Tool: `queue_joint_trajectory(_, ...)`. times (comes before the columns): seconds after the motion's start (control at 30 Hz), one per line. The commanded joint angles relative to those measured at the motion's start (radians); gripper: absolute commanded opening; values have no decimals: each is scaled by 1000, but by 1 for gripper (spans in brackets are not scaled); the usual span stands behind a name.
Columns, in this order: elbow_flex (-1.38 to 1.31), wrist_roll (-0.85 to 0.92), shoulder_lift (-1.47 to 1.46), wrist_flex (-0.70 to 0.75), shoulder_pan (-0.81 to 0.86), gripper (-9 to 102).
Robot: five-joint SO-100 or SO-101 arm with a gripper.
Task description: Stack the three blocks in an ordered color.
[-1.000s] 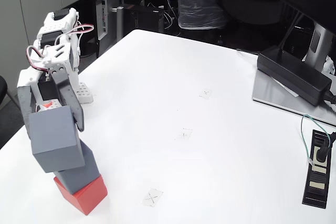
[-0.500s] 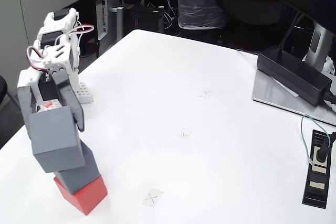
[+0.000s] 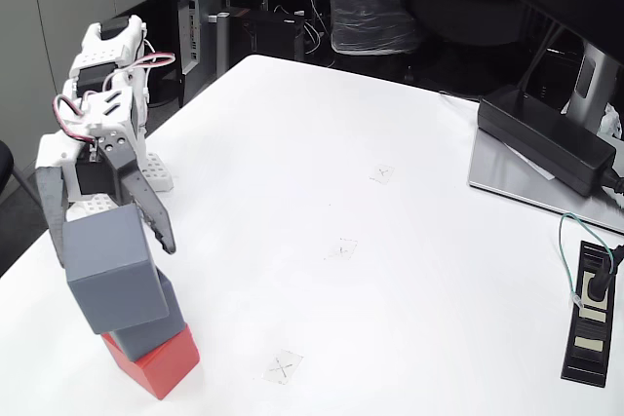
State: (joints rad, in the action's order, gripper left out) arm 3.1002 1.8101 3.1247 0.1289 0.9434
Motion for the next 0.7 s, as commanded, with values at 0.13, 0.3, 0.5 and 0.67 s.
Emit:
queue_joint_trajectory(0.13,-15,9,11,-20,0,35)
queue_joint_trajectory(0.3,-20,9,11,-21,0,35)
queue_joint_trajectory(0.5,-71,9,60,-20,-2,35)
queue_joint_trajectory(0.67,-104,9,94,-20,-2,35)
